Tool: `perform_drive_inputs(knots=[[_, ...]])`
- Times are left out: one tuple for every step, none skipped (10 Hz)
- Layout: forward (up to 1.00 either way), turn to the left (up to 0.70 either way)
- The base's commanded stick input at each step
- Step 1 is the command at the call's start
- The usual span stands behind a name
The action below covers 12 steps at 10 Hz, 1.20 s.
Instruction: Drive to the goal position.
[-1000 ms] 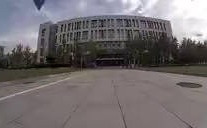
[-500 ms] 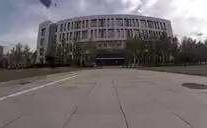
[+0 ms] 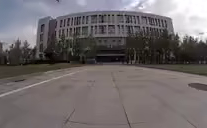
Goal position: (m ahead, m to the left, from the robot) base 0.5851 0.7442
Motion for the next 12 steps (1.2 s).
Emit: perform_drive_inputs(knots=[[0.51, 0.0], [0.51, 0.0], [0.51, 0.0], [0.51, 0.0], [0.51, 0.0], [0.51, 0.0], [0.51, 0.0], [0.51, 0.0], [0.51, 0.0], [0.51, 0.0], [0.51, 0.0], [0.51, 0.0]])
